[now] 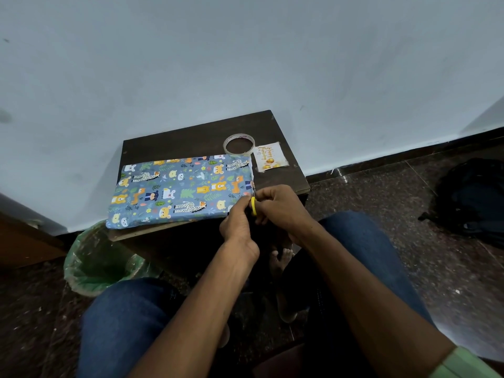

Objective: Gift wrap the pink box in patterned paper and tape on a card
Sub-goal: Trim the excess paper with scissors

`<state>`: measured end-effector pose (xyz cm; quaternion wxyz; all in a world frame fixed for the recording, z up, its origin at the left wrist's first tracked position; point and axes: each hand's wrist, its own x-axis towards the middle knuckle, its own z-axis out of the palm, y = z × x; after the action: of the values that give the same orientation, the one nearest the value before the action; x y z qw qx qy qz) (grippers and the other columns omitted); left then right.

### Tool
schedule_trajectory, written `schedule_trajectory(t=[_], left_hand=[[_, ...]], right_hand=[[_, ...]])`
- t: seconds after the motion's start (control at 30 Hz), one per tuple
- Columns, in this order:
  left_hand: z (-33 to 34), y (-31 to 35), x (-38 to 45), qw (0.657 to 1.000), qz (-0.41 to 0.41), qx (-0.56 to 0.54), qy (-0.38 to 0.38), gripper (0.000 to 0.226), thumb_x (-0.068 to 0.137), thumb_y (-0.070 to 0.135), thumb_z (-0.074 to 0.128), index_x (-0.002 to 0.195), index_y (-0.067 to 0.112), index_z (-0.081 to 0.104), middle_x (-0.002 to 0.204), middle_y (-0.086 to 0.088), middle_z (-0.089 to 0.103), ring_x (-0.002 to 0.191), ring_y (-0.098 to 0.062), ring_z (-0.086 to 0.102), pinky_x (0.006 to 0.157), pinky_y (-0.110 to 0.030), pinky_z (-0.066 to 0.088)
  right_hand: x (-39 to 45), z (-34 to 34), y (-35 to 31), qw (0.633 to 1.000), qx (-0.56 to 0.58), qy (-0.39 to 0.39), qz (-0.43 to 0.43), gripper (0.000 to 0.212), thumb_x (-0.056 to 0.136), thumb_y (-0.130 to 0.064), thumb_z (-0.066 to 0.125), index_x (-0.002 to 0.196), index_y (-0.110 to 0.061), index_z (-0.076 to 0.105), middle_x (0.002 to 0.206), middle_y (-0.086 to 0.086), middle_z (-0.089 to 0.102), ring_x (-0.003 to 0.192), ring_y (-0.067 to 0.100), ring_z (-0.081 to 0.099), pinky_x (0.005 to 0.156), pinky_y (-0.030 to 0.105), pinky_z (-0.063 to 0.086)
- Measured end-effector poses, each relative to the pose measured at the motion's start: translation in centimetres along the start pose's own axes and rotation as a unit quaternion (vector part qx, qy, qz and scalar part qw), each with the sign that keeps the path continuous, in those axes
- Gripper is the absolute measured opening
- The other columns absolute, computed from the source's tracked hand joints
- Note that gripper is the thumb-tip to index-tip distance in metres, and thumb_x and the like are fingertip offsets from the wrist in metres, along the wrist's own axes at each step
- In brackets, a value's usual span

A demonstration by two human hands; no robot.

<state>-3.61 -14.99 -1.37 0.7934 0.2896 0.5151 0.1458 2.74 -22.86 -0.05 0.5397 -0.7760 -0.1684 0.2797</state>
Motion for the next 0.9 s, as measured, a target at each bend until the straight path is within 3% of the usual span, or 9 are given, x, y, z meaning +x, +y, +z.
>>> schedule_trajectory(t=[0.07, 0.23, 0.6, 0.77, 0.9], left_hand=[[0.0, 0.0, 0.02, 1.0, 0.001, 0.001, 0.002, 0.039, 0.079, 0.027, 0.088, 0.109, 0.003, 0.079, 0.101, -0.021, 0.078, 0.071, -0.031, 0.069, 0.078, -0.046, 0.062], [0.07, 0.09, 0.05, 1.0, -0.001, 0.001, 0.011, 0.035, 0.078, 0.026, 0.087, 0.103, 0.003, 0.079, 0.086, -0.016, 0.072, 0.059, -0.028, 0.063, 0.061, -0.033, 0.057], [0.09, 0.06, -0.24, 1.0, 0.004, 0.002, 0.016, 0.035, 0.08, 0.026, 0.087, 0.106, 0.004, 0.079, 0.087, -0.014, 0.072, 0.053, -0.023, 0.063, 0.052, -0.028, 0.055], [0.08, 0.15, -0.49, 1.0, -0.002, 0.005, 0.011, 0.03, 0.08, 0.026, 0.087, 0.101, 0.005, 0.079, 0.087, -0.014, 0.074, 0.057, -0.024, 0.066, 0.058, -0.031, 0.058], [0.04, 0.17, -0.73, 1.0, -0.003, 0.01, 0.01, 0.027, 0.081, 0.026, 0.086, 0.098, 0.006, 0.079, 0.082, -0.012, 0.073, 0.05, -0.022, 0.065, 0.049, -0.028, 0.056]], right_hand=[[0.04, 0.07, 0.04, 1.0, 0.002, 0.0, -0.002, 0.018, 0.088, -0.005, 0.064, 0.086, -0.012, 0.081, 0.075, 0.014, 0.076, 0.059, 0.017, 0.069, 0.059, 0.028, 0.056], [0.09, 0.18, -0.01, 1.0, 0.011, 0.003, -0.006, 0.017, 0.086, -0.009, 0.064, 0.084, -0.011, 0.08, 0.074, 0.016, 0.075, 0.06, 0.019, 0.069, 0.061, 0.03, 0.056], [0.24, 0.25, -0.07, 1.0, 0.025, -0.003, 0.007, 0.017, 0.087, -0.003, 0.064, 0.083, -0.008, 0.08, 0.076, 0.018, 0.076, 0.06, 0.019, 0.068, 0.059, 0.028, 0.055], [0.37, 0.08, -0.28, 0.999, 0.039, -0.009, 0.02, 0.017, 0.088, -0.004, 0.064, 0.087, -0.009, 0.081, 0.079, 0.017, 0.077, 0.063, 0.019, 0.069, 0.061, 0.027, 0.056], [0.55, -0.11, -0.26, 0.999, 0.04, -0.004, 0.017, 0.015, 0.092, -0.008, 0.068, 0.088, -0.011, 0.082, 0.076, 0.011, 0.077, 0.06, 0.015, 0.067, 0.058, 0.025, 0.053]])
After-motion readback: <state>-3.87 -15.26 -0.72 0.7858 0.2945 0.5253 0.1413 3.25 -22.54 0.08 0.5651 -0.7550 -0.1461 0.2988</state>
